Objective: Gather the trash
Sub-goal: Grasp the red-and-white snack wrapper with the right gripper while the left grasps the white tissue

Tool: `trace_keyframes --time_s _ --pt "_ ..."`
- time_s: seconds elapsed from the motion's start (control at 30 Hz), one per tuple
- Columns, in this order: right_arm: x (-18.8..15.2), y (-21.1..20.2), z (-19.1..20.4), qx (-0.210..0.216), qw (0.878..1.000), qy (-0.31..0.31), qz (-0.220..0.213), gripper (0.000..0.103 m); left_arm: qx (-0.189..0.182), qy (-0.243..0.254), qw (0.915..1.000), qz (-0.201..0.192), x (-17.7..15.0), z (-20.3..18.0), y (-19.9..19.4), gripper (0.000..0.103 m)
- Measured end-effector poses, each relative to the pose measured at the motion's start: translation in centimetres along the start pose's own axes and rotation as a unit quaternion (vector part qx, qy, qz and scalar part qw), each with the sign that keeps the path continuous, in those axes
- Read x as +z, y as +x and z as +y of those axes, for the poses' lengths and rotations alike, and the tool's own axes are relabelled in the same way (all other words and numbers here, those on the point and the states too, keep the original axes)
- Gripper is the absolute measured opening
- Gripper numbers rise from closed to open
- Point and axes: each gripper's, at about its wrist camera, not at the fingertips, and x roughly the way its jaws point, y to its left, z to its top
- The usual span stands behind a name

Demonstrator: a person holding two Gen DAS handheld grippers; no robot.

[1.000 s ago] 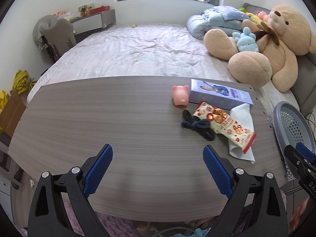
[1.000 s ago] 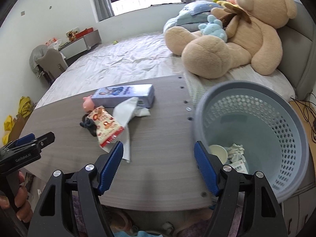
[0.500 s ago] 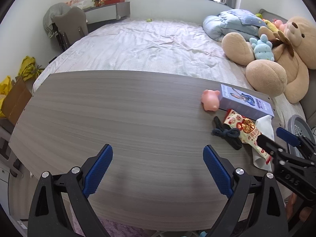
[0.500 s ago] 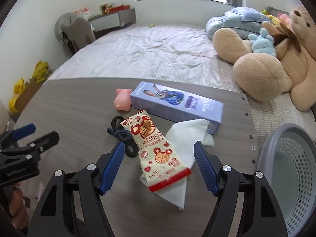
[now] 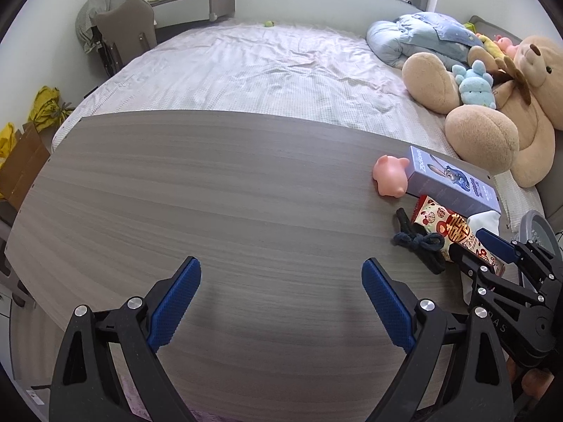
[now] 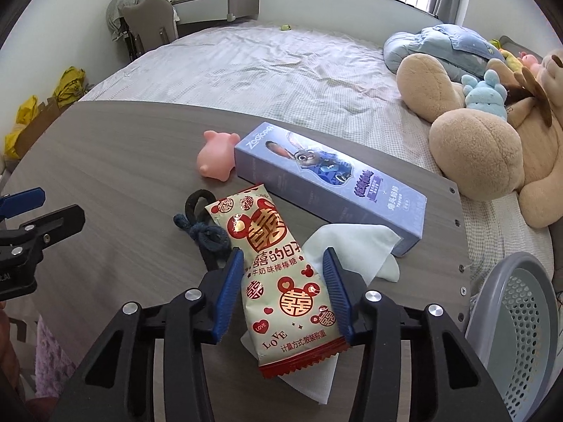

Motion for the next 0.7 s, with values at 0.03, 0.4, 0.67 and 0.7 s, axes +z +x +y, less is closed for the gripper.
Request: trace_keyframes --time_s 0.03,0.4,0.67,0.7 --pt "0.0 0.0 0.1 -0.001 1.0 -0.002 -0.001 0.044 -0.001 0.0 1.0 0.001 0.0 -0.1 0.1 0.091" --pt "0.0 -2.9 0.0 0.036 0.998 0.03 -0.032 0.034 -0.003 0.005 1.0 -0.002 0.0 -0.4 -0.3 0.091" --pt "-1.5 -7.1 -3.6 0.046 0.991 0.109 -0.071 0.034 -0.017 0.023 0.9996 -0.006 -0.5 -2.2 -1.2 0.091" --pt "-2.0 -7.6 -4.3 0.04 0.989 0.118 -0.073 0.034 -0.021 0.027 0.9994 -0.005 -0.5 -2.6 -1.2 0.091"
